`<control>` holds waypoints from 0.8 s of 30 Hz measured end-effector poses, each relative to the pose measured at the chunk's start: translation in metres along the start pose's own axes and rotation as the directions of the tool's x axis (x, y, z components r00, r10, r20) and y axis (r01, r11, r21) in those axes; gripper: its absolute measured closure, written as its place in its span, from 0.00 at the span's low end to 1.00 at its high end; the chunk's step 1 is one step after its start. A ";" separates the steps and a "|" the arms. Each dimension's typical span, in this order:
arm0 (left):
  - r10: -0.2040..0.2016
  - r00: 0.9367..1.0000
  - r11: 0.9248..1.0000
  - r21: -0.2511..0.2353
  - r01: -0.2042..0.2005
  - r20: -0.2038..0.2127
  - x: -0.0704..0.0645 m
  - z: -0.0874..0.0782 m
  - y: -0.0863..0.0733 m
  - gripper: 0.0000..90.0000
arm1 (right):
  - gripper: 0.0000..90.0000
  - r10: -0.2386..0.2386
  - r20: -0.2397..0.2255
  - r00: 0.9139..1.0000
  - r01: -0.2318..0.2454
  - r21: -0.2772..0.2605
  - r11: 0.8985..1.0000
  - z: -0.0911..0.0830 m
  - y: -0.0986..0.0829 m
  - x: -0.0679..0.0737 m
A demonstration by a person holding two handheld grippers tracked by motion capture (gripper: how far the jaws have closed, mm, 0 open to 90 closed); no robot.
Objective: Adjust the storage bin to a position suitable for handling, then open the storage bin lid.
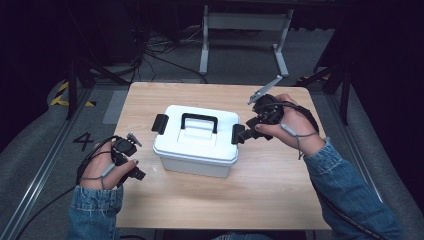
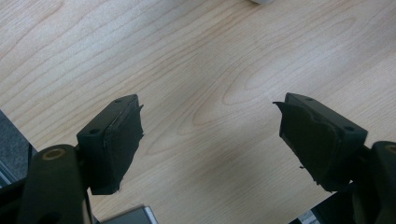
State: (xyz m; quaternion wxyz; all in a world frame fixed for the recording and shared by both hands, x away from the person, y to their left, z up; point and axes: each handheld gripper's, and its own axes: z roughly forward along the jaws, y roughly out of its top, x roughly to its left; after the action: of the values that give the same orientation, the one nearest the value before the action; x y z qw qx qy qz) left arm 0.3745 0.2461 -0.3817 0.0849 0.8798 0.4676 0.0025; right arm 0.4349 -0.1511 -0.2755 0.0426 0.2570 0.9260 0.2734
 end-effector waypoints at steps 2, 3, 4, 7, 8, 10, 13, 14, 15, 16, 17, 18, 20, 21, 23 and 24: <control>-0.002 1.000 1.000 0.003 0.002 0.013 -0.002 0.002 0.002 0.24 | 0.52 -0.015 0.013 1.000 0.015 -0.003 1.000 0.005 0.009 0.002; 0.007 1.000 1.000 0.008 -0.007 0.016 -0.002 0.002 0.002 0.24 | 0.52 -0.023 0.009 1.000 0.023 -0.008 1.000 0.009 0.016 0.003; 0.014 1.000 1.000 0.011 -0.014 0.010 -0.001 0.002 0.003 0.24 | 0.52 -0.025 0.004 1.000 0.025 -0.012 1.000 0.011 0.019 0.004; 0.002 1.000 1.000 0.007 -0.003 0.013 -0.001 0.001 0.003 0.24 | 0.52 -0.039 -0.005 0.999 0.038 -0.021 0.999 0.020 0.033 0.006; 0.004 1.000 1.000 0.005 -0.005 0.018 -0.001 0.001 0.003 0.24 | 0.51 -0.045 -0.010 0.999 0.045 -0.021 0.999 0.025 0.039 0.006; 0.014 1.000 1.000 0.002 -0.014 0.010 0.000 0.000 0.003 0.24 | 0.51 -0.049 -0.017 0.999 0.049 -0.023 0.999 0.033 0.047 0.005; 0.009 1.000 1.000 0.001 -0.009 0.014 -0.001 0.000 0.003 0.24 | 0.51 -0.047 -0.030 0.998 0.047 -0.026 0.999 0.043 0.056 0.003; 0.003 1.000 1.000 -0.002 -0.003 0.017 -0.001 0.001 0.002 0.24 | 0.51 -0.046 -0.029 0.999 0.045 -0.024 0.999 0.046 0.058 0.002; -0.001 1.000 1.000 -0.005 0.001 0.016 -0.001 0.001 0.001 0.24 | 0.51 -0.049 -0.029 0.998 0.048 -0.022 0.999 0.050 0.061 0.001; 0.002 1.000 1.000 -0.006 -0.002 0.016 -0.001 0.001 0.001 0.24 | 0.51 -0.051 -0.027 0.998 0.050 -0.019 0.999 0.054 0.063 0.000; 0.000 1.000 1.000 -0.001 0.000 0.017 -0.001 0.001 0.000 0.24 | 0.52 -0.052 -0.030 0.998 0.051 -0.015 0.999 0.057 0.065 -0.001; 0.001 1.000 1.000 0.000 -0.001 0.020 -0.001 0.001 0.000 0.24 | 0.52 -0.050 -0.038 0.998 0.049 -0.014 0.999 0.061 0.066 -0.002; -0.006 1.000 1.000 0.000 0.006 0.012 -0.001 0.001 -0.001 0.24 | 0.52 -0.044 -0.052 0.998 0.043 -0.012 0.999 0.066 0.067 -0.003; -0.004 1.000 1.000 0.000 0.004 0.010 -0.001 0.000 -0.001 0.24 | 0.52 -0.041 -0.057 0.998 0.041 -0.009 0.999 0.069 0.068 -0.004; 0.000 1.000 1.000 -0.001 0.000 0.018 -0.001 0.001 0.000 0.24 | 0.53 -0.041 -0.063 0.997 0.040 -0.010 0.999 0.073 0.069 -0.004; 0.003 1.000 1.000 -0.001 -0.003 0.017 -0.001 0.001 0.000 0.24 | 0.54 -0.053 -0.077 0.996 0.052 -0.009 0.999 0.077 0.069 -0.004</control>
State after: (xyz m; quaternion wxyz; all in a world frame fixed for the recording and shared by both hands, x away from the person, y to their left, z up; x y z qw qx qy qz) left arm 0.3741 0.2452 -0.3827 0.0894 0.8804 0.4656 -0.0047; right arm 0.4866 -0.0657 -0.3046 0.0150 0.2217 0.9325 0.2849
